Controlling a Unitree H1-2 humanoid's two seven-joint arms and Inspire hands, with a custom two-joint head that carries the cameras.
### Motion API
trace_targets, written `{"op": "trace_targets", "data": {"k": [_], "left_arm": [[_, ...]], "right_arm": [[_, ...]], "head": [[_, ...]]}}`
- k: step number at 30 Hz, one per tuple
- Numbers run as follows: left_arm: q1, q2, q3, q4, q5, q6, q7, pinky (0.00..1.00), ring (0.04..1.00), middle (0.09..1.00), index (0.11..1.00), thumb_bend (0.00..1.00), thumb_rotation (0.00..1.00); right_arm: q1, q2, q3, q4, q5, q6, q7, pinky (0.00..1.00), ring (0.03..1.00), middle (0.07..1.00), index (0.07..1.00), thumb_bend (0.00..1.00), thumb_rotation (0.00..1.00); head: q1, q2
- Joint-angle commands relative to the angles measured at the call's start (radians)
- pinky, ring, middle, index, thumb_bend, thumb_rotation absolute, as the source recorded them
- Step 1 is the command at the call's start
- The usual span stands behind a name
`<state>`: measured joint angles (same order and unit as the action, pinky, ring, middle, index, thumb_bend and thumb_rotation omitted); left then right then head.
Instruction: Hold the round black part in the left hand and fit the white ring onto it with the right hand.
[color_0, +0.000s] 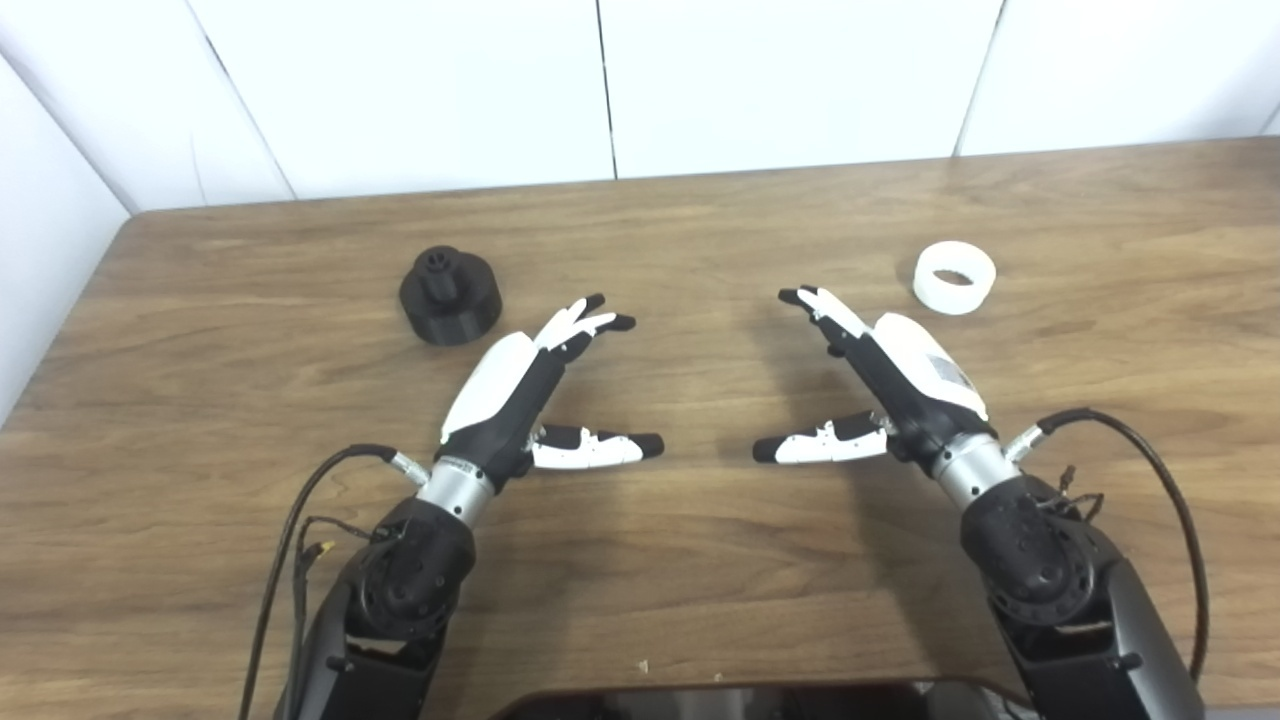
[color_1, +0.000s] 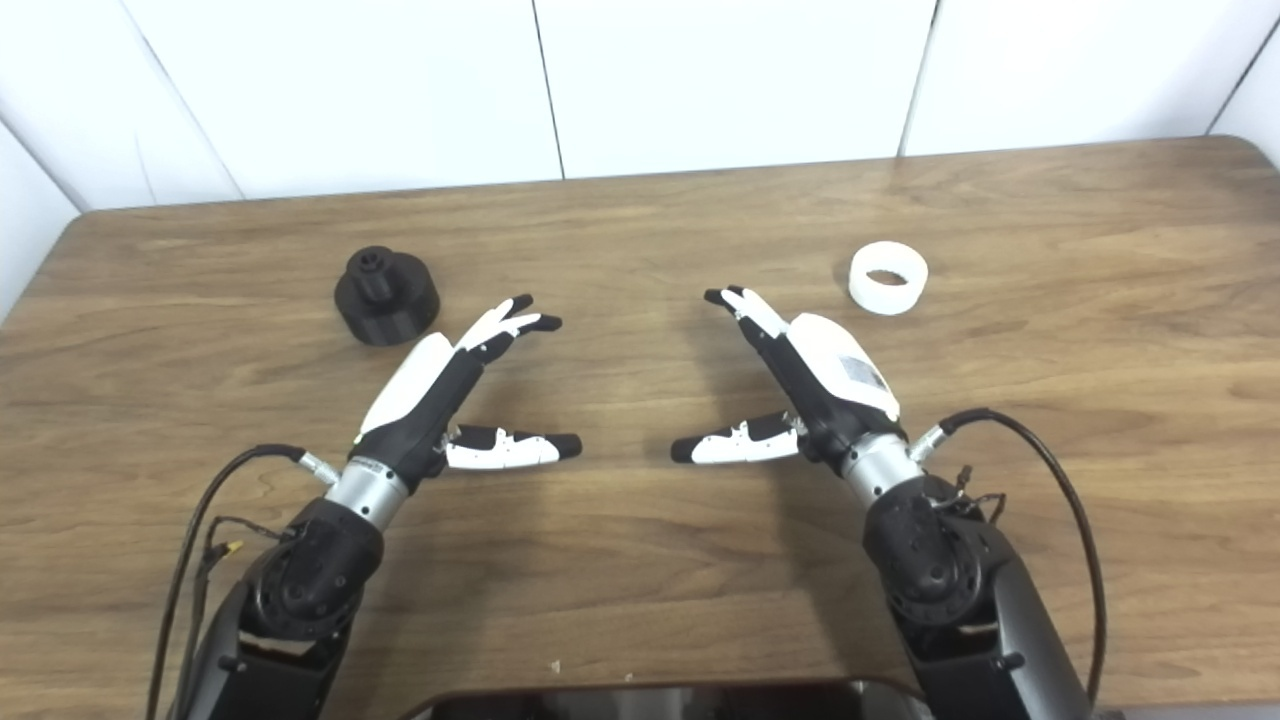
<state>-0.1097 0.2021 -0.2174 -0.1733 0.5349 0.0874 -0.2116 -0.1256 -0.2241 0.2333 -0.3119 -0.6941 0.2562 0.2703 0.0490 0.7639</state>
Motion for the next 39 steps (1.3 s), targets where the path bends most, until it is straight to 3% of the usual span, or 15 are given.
{"op": "trace_targets", "data": {"k": [1,13,20,24,39], "left_arm": [[-0.036,0.009,0.005,-0.032,-0.003,-0.006,0.008,0.91,1.000,1.000,0.840,1.00,0.41],[-0.037,0.011,-0.003,-0.027,0.013,-0.012,0.017,0.90,1.000,0.987,0.824,1.00,0.43],[-0.038,-0.015,-0.031,-0.005,0.039,-0.019,0.040,0.88,1.000,0.998,0.826,1.00,0.43],[-0.044,-0.034,-0.048,0.008,0.054,-0.008,0.046,0.88,1.000,1.000,0.836,1.00,0.45],[-0.044,-0.044,-0.045,0.005,0.079,-0.001,0.065,0.87,1.000,0.999,0.852,0.98,0.45]], "right_arm": [[-0.032,0.000,-0.002,-0.039,0.000,-0.018,-0.015,0.79,0.910,0.970,0.945,0.91,0.39],[-0.030,0.001,-0.003,-0.033,0.008,-0.020,-0.019,0.81,0.917,0.974,0.948,0.91,0.40],[-0.014,-0.028,-0.027,-0.020,0.044,-0.062,-0.038,0.77,0.897,0.967,0.939,0.91,0.37],[-0.011,-0.048,-0.038,-0.010,0.060,-0.091,-0.050,0.73,0.887,0.958,0.931,0.92,0.36],[-0.011,-0.062,-0.043,-0.015,0.073,-0.092,-0.050,0.71,0.883,0.950,0.920,0.93,0.35]], "head": [[0.007,0.000],[0.013,-0.001],[0.209,-0.045],[0.259,-0.059],[0.241,-0.060]]}}
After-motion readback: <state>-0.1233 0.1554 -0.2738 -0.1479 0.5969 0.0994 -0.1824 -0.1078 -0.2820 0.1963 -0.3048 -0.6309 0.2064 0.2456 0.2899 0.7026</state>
